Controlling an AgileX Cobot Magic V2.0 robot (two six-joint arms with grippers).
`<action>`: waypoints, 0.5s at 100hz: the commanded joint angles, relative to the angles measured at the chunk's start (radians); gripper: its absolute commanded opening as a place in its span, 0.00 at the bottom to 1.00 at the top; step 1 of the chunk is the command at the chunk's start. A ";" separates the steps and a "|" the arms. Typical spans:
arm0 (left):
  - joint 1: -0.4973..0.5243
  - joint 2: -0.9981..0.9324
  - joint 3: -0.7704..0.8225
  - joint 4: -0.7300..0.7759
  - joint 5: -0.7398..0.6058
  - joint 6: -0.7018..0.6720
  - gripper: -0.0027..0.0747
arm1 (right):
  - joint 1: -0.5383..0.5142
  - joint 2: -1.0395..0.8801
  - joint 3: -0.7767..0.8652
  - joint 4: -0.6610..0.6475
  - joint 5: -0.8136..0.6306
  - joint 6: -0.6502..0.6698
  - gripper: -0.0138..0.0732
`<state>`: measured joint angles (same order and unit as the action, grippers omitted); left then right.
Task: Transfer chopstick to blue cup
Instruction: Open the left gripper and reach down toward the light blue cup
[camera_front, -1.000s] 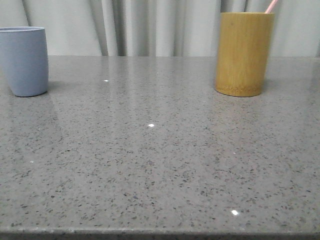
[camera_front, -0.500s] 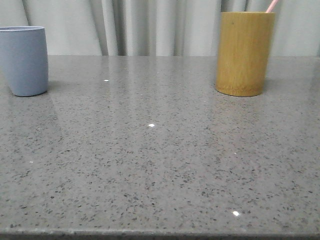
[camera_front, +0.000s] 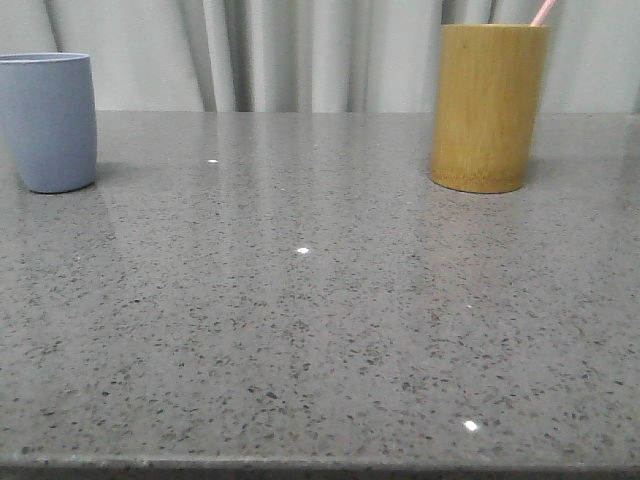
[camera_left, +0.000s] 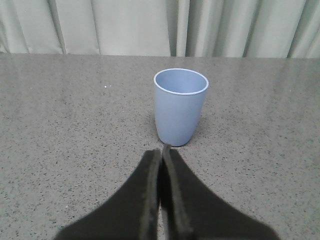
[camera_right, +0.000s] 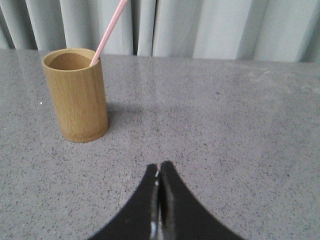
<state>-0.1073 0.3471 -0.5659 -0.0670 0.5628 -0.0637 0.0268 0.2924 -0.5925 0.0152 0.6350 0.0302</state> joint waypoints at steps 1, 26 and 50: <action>0.003 0.096 -0.126 -0.018 0.050 -0.012 0.01 | -0.005 0.075 -0.106 0.006 0.025 0.005 0.08; 0.003 0.286 -0.291 -0.045 0.228 -0.012 0.01 | -0.005 0.174 -0.188 0.066 0.076 0.005 0.08; 0.003 0.359 -0.291 -0.057 0.247 -0.012 0.01 | -0.005 0.175 -0.188 0.082 0.072 0.005 0.08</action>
<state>-0.1073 0.6879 -0.8222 -0.1070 0.8590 -0.0637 0.0268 0.4517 -0.7463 0.0918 0.7771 0.0343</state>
